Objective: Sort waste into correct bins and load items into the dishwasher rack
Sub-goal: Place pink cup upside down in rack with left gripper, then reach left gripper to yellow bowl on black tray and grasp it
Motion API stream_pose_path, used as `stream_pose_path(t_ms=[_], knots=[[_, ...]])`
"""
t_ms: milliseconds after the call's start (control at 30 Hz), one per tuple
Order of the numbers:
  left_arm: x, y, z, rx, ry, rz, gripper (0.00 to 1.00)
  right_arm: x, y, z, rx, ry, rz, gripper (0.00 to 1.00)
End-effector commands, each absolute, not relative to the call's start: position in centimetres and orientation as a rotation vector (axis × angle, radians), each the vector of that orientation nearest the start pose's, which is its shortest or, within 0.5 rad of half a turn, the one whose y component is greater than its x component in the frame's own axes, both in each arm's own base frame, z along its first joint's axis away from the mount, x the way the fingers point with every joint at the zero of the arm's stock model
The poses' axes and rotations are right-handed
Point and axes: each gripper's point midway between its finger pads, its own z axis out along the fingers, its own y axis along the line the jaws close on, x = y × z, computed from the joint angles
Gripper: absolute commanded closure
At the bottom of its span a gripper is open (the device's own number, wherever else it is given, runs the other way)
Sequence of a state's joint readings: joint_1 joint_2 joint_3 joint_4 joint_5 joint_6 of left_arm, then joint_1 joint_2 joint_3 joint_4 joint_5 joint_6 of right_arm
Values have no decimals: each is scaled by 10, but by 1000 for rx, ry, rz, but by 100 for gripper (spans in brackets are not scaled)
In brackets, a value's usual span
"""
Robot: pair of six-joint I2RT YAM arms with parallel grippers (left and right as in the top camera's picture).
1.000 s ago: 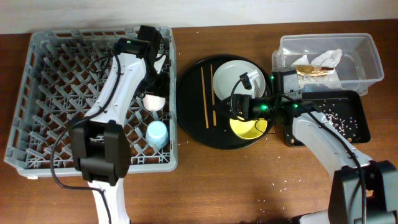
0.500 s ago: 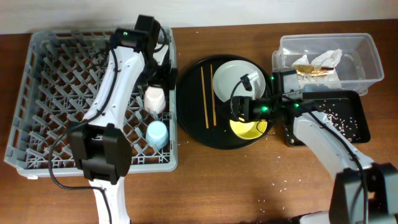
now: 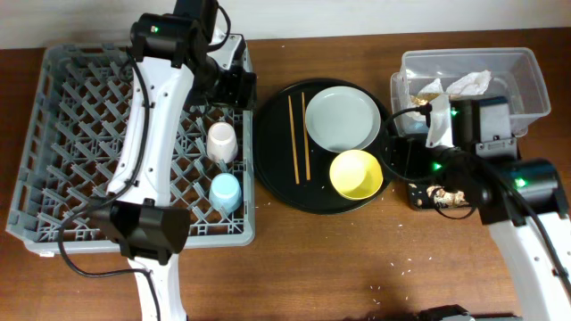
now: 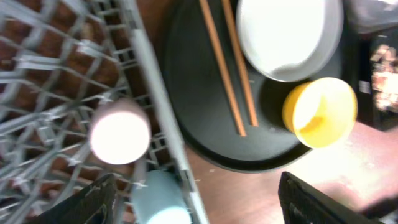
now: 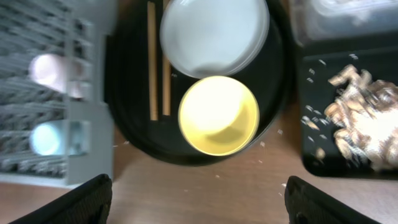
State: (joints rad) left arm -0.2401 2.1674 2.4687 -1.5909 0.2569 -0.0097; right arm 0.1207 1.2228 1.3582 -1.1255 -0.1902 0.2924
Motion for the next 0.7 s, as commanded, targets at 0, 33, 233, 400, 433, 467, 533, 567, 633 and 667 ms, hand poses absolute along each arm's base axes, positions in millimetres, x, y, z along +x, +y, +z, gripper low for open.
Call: stream_pose_path(t_ms=[0, 33, 233, 400, 433, 467, 533, 567, 633, 667], knots=[[409, -195, 238, 501, 2822, -555, 20, 296, 47, 247, 302, 2574, 275, 11], [404, -205, 235, 510, 2836, -562, 20, 296, 44, 247, 329, 2568, 257, 10], [377, -275, 187, 569, 2938, -545, 21, 285, 4, 249, 602, 2527, 188, 1], [368, -303, 141, 550, 2983, -485, 28, 274, -15, 243, 700, 2548, 151, 1], [367, -305, 134, 545, 2987, -477, 28, 273, -16, 242, 705, 2554, 148, 2], [367, -308, 125, 549, 2988, -477, 31, 273, -16, 241, 706, 2558, 147, 2], [367, -312, 108, 538, 2988, -462, 34, 273, -15, 241, 706, 2559, 148, 1], [366, -313, 100, 526, 2994, -456, 34, 272, -15, 241, 707, 2560, 148, 1], [364, -318, 83, 504, 2999, -463, 35, 271, -15, 240, 708, 2566, 146, 1], [363, -320, 76, 497, 2999, -467, 35, 271, -15, 240, 709, 2567, 146, 1]])
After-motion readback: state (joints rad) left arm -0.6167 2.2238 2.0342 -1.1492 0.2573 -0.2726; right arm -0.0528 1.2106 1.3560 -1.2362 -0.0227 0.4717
